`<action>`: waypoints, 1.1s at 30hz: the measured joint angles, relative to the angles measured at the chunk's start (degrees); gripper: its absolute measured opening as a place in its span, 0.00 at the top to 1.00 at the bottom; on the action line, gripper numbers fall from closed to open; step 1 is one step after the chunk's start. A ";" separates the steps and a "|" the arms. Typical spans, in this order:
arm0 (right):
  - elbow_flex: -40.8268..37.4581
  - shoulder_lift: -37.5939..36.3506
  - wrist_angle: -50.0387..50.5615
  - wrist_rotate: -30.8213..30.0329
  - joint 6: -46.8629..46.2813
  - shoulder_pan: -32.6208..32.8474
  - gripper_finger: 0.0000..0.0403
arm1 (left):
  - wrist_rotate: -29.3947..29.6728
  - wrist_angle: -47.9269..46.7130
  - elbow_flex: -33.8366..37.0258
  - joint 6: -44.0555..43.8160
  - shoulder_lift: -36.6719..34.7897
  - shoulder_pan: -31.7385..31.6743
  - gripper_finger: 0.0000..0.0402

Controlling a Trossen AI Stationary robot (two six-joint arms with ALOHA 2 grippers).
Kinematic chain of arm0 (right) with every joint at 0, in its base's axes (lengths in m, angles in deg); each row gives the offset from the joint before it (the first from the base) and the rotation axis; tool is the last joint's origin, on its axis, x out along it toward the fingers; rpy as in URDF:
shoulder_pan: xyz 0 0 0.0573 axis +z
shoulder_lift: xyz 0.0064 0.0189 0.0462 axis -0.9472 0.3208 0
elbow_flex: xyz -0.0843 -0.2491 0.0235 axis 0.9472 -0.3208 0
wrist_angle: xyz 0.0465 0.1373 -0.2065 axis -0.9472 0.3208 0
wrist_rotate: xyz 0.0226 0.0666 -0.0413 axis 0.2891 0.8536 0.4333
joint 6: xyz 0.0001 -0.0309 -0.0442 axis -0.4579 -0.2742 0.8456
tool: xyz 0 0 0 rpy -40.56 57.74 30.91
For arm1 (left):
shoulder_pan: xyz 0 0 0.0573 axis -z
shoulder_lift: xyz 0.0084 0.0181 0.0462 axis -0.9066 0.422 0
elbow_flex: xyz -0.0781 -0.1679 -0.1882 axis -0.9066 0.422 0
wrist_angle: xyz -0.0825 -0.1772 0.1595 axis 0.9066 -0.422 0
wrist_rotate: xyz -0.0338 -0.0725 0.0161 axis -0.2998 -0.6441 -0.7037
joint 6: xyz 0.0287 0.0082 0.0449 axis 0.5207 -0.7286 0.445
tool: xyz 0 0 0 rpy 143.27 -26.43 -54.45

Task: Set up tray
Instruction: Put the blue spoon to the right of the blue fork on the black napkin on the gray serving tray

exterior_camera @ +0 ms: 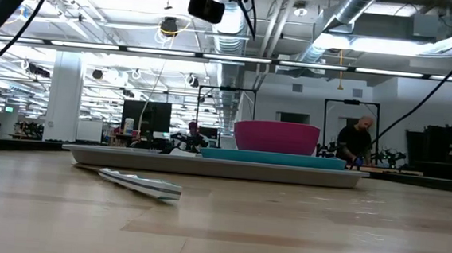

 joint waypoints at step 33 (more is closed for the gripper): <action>0.18 0.13 4.18 6.79 1.30 -0.98 0.69 | 1.03 -0.90 0.04 1.92 0.55 -1.43 0.96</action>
